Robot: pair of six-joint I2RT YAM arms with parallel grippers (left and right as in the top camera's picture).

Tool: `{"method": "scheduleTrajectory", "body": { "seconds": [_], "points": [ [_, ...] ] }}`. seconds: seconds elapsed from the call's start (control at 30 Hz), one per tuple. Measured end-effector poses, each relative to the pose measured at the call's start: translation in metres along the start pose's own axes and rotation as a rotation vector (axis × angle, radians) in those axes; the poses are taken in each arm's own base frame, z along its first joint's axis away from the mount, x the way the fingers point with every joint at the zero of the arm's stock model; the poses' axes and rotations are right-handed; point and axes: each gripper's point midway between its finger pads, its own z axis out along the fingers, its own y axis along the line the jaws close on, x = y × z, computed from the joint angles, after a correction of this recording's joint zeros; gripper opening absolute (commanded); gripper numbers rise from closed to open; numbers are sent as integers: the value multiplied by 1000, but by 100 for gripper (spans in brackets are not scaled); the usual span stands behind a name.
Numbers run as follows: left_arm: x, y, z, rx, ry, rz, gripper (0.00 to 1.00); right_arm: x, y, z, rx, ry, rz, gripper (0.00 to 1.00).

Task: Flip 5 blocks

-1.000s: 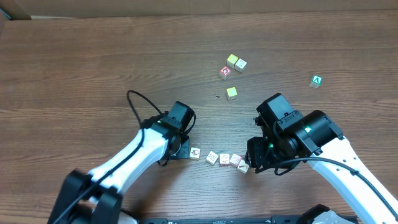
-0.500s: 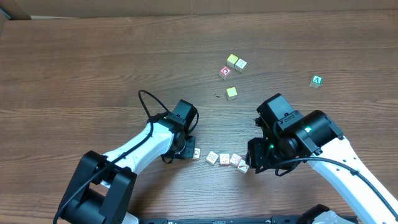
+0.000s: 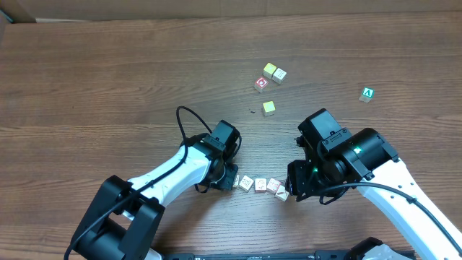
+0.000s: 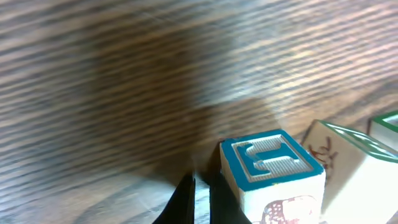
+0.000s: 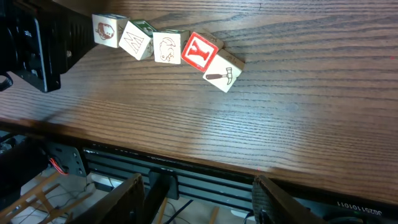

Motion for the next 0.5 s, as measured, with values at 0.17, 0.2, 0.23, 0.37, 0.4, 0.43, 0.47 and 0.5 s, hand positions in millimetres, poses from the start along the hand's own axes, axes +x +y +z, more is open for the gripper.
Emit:
{"method": "scheduleTrajectory", "body": {
  "seconds": [0.17,0.2,0.23,0.37,0.4,0.43,0.47,0.5],
  "points": [
    [1,-2,0,3,2,9,4,0,0,0,0,1,1,57],
    [1,-2,0,4,2,17,4,0,0,0,0,1,0,57],
    [0,-2,0,4,1,25,4,0,0,0,0,1,0,57],
    [-1,-3,0,8,2,52,4,2,-1,0,4,8,4,57],
    [-1,-4,0,9,2,59,4,3,-2,0,6,11,9,56],
    [-1,-4,0,11,2,64,4,3,-2,0,8,14,16,57],
    [-2,-4,0,11,2,72,4,4,-2,0,9,16,24,56],
    [-2,-4,0,11,2,80,4,4,-2,0,9,16,30,56]
  ]
}}
